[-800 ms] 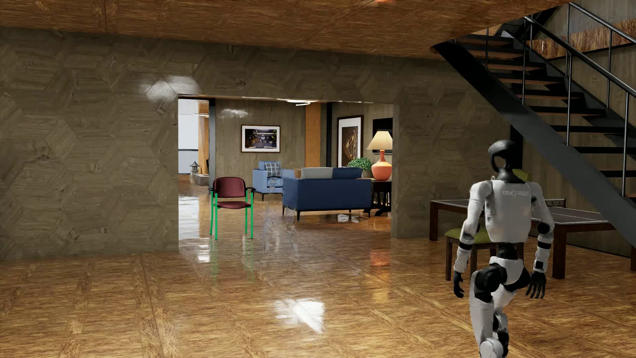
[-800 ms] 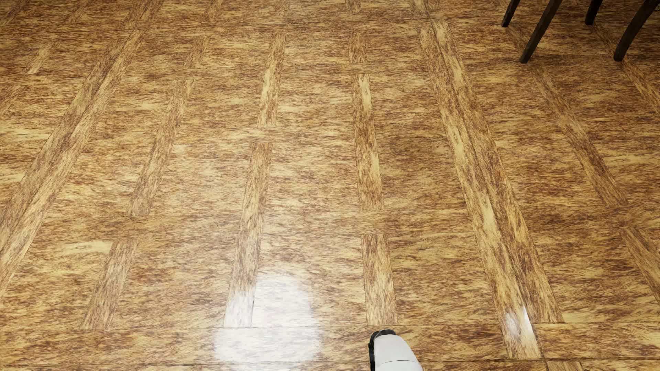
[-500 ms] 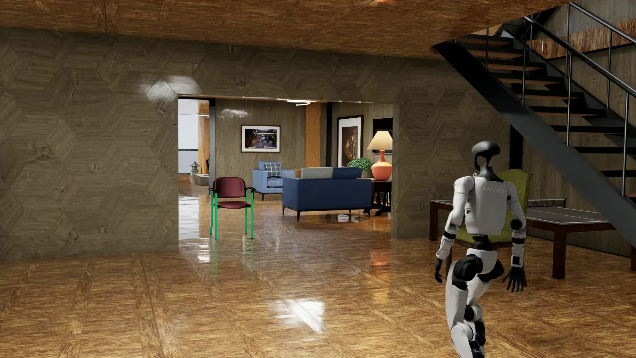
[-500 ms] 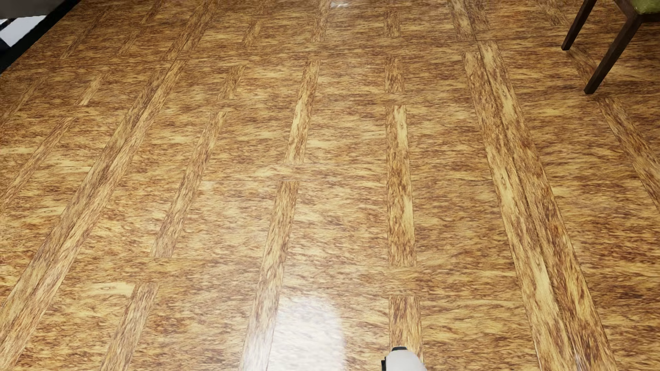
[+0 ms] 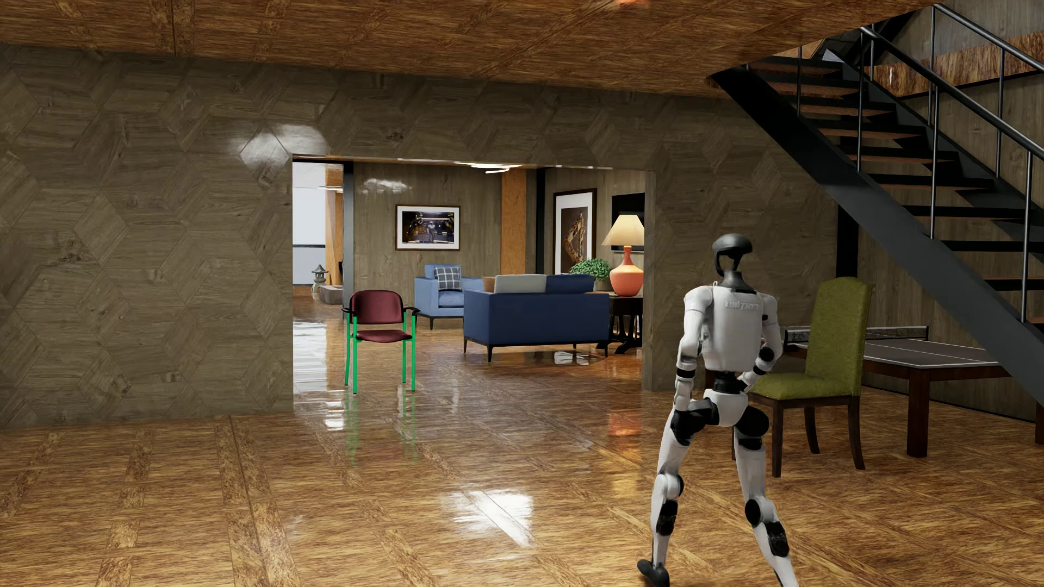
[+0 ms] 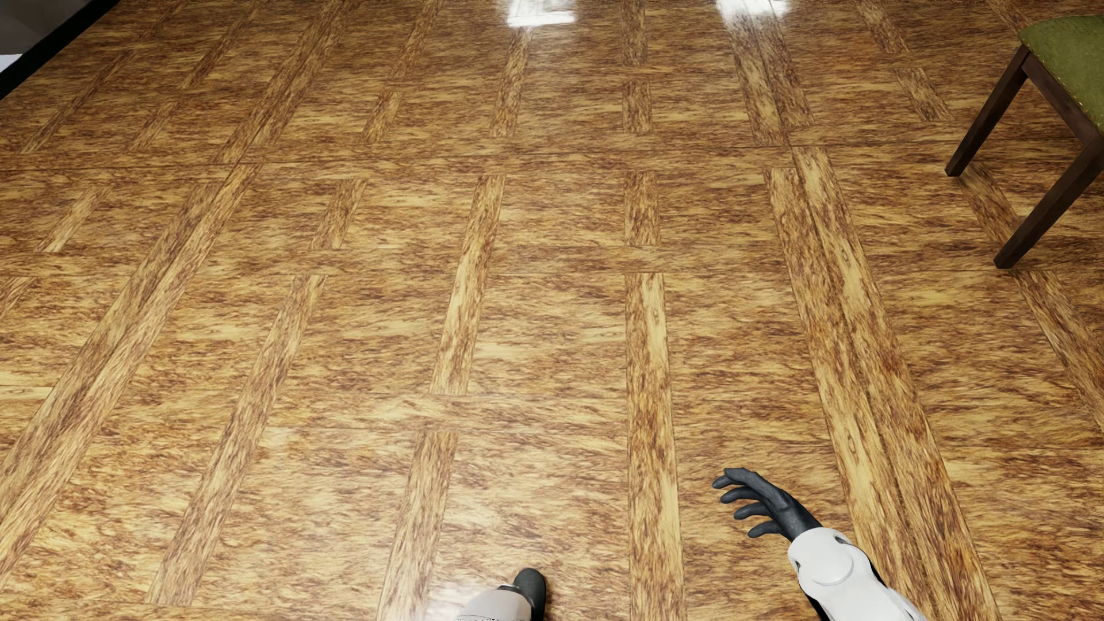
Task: Move towards officechair
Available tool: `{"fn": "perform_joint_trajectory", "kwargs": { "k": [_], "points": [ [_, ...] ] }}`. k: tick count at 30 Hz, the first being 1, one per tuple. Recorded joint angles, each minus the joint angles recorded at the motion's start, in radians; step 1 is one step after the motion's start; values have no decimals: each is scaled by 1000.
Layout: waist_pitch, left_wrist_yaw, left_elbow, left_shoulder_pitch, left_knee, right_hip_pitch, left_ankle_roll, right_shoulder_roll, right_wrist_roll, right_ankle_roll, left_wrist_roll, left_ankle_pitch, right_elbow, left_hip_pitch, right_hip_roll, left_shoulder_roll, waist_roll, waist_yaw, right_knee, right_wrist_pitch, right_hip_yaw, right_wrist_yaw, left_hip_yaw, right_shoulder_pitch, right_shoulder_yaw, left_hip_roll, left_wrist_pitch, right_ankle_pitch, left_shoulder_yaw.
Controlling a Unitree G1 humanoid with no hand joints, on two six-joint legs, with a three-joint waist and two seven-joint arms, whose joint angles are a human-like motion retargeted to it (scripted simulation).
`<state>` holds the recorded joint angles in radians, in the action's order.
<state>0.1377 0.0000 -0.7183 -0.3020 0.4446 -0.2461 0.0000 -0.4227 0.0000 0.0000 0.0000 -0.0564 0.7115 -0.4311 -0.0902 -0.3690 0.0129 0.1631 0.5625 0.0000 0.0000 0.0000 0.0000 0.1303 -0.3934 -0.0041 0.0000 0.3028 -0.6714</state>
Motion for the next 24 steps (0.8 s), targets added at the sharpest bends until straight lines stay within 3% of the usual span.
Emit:
{"fn": "perform_joint_trajectory", "kwargs": {
  "k": [1,3,4,5,6,8,10,13,16,17,18,19,20,21,22,24],
  "points": [
    [-12,0,-2,17,-10,5,0,6,0,0,0,88,-14,-16,-19,-4,-13,8,25,0,0,0,0,-22,-12,-10,0,-41,-11],
    [-15,0,-31,64,32,19,0,23,0,0,0,390,-5,-25,-65,-9,-49,-15,135,0,0,0,0,-101,-52,-57,0,-225,-35],
    [-40,0,-88,111,80,111,0,39,0,0,0,403,69,-42,-77,-5,-59,-37,262,0,0,0,0,-113,-91,-48,0,-340,-6],
    [-40,0,-109,154,100,217,0,42,0,0,0,360,123,-12,-111,-11,-80,-52,446,0,0,0,0,-139,-142,-75,0,-423,-8],
    [-37,0,-113,192,100,316,0,44,0,0,0,309,183,43,-127,-19,-92,-79,618,0,0,0,0,-154,-208,-97,0,-433,3],
    [-23,0,-101,260,77,477,0,49,0,0,0,205,282,168,-126,-40,-90,-157,873,0,0,0,0,-178,-277,-119,0,-212,46],
    [-22,0,-90,319,26,611,0,47,0,0,0,59,337,314,-105,-55,-75,-247,889,0,0,0,0,-234,-267,-120,0,-150,99],
    [-24,0,-17,385,-6,735,0,30,0,0,0,-145,330,494,-85,-94,-51,-359,575,0,0,0,0,-316,-229,-90,0,-243,168],
    [-50,0,53,442,-11,768,0,31,0,0,0,-253,337,587,-74,-112,-50,-384,102,0,0,0,0,-338,-262,-88,0,-325,217],
    [-61,0,58,455,-8,751,0,36,0,0,0,-272,350,613,-78,-106,-53,-381,-310,0,0,0,0,-334,-282,-87,0,-394,220],
    [-65,0,57,462,-11,732,0,41,0,0,0,-263,362,634,-92,-95,-50,-390,-438,0,0,0,0,-326,-304,-73,0,-427,215],
    [-61,0,51,458,-15,771,0,48,0,0,0,-229,379,653,-93,-78,-49,-392,-106,0,0,0,0,-309,-322,-63,0,-372,207],
    [-60,0,43,433,-3,811,0,55,0,0,0,-176,392,673,-79,-61,-47,-392,-27,0,0,0,0,-288,-341,-47,0,-313,195],
    [-70,0,29,394,20,814,0,62,0,0,0,-89,389,683,-81,-44,-40,-405,31,0,0,0,0,-278,-332,-20,0,-344,171],
    [-69,0,-2,346,87,813,0,69,0,0,0,52,381,674,-79,-27,-31,-400,117,0,0,0,0,-270,-310,1,0,-363,136],
    [-70,0,-92,269,426,740,0,73,0,0,0,341,360,508,-42,-4,-10,-356,186,0,0,0,0,-233,-255,42,0,-286,24]
  ]
}}
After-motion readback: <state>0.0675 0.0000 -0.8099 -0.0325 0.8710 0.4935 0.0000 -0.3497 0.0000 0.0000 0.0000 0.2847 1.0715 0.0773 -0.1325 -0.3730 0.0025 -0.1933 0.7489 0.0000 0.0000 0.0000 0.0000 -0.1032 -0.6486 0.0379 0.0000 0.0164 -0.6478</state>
